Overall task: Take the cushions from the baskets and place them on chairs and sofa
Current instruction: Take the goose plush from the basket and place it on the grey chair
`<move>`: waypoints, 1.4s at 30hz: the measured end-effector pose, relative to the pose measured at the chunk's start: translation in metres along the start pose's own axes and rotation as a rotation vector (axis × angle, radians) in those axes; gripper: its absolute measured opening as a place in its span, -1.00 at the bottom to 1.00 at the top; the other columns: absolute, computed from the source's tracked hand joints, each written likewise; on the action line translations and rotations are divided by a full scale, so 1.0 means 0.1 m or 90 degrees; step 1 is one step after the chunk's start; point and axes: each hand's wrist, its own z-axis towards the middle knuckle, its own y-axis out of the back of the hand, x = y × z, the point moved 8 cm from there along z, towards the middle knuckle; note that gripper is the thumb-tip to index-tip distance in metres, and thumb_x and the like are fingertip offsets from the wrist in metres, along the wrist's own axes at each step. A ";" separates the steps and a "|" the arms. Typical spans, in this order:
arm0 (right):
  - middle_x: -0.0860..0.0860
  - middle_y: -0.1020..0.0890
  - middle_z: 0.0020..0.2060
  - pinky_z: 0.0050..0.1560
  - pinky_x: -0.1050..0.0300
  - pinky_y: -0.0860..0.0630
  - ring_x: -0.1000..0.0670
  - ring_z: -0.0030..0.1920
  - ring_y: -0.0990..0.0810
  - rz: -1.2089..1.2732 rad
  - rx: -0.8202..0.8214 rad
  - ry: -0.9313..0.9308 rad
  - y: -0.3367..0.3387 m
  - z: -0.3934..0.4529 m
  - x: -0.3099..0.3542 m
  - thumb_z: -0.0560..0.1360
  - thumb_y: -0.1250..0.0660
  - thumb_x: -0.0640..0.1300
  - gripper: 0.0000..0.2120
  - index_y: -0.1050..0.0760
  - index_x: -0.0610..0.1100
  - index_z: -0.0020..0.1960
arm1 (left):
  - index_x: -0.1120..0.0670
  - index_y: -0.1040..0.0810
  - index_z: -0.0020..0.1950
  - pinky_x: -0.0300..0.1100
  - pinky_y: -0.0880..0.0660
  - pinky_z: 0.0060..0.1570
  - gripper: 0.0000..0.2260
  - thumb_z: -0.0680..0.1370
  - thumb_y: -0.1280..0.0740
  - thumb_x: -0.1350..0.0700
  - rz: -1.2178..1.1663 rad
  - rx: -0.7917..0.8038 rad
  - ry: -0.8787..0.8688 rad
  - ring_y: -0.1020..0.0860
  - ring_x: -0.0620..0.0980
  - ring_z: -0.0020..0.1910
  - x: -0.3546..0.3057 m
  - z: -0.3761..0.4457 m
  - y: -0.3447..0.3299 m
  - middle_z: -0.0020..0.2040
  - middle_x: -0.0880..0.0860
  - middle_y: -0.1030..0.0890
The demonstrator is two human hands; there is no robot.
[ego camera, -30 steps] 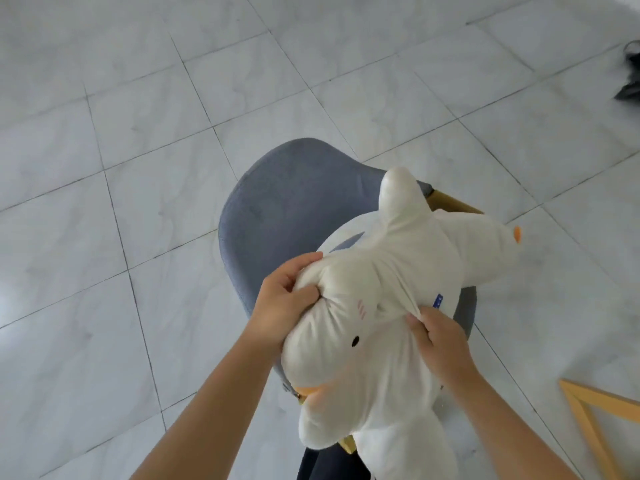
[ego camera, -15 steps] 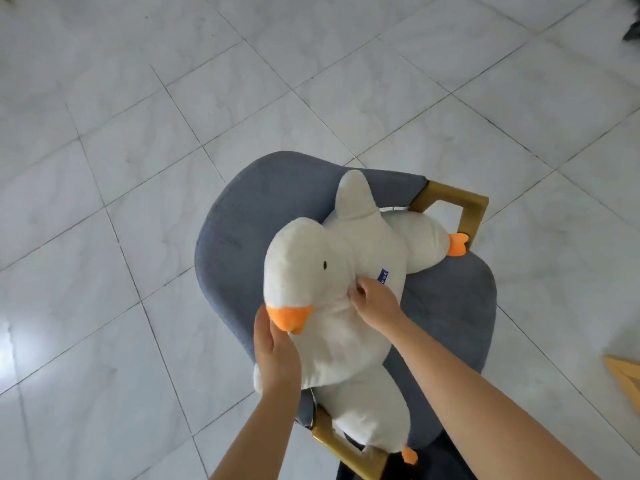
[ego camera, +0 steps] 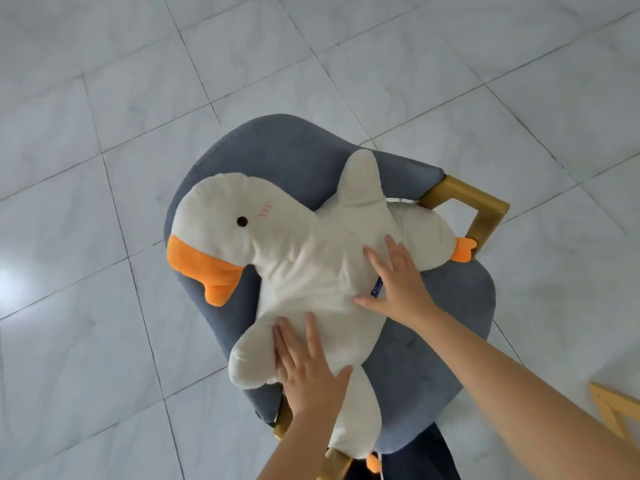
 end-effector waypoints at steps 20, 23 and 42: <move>-0.12 0.16 0.50 0.40 -0.28 0.05 -0.24 0.47 0.21 -0.003 -0.013 -0.048 0.24 0.57 -0.76 0.33 -0.36 0.16 -0.10 0.11 0.02 0.47 | -0.17 0.26 0.35 0.19 -0.17 0.36 -0.16 0.34 -0.32 -0.09 -0.276 -0.087 0.196 0.16 0.12 0.46 -0.01 -0.57 -0.59 0.46 0.24 0.09; -0.06 0.29 0.48 0.35 -0.39 0.09 -0.19 0.45 0.33 -0.015 0.057 -0.093 0.09 0.78 -0.82 0.28 -0.35 0.26 0.01 0.26 0.08 0.45 | -0.05 0.48 0.34 0.10 0.05 0.45 0.02 0.35 -0.36 -0.19 -0.236 0.046 0.343 0.22 0.20 0.47 0.07 -0.39 -0.77 0.46 0.27 0.24; -0.13 -0.07 0.48 0.40 0.15 -0.03 -0.04 0.49 -0.01 0.158 0.012 0.029 -0.14 -0.50 -0.54 0.45 -0.30 -0.08 -0.33 -0.06 -0.17 0.44 | 0.02 -0.04 0.45 -0.16 -0.14 0.39 -0.43 0.52 -0.22 0.04 -0.253 0.085 0.151 -0.06 0.01 0.47 0.02 -0.75 -0.44 0.51 0.02 -0.03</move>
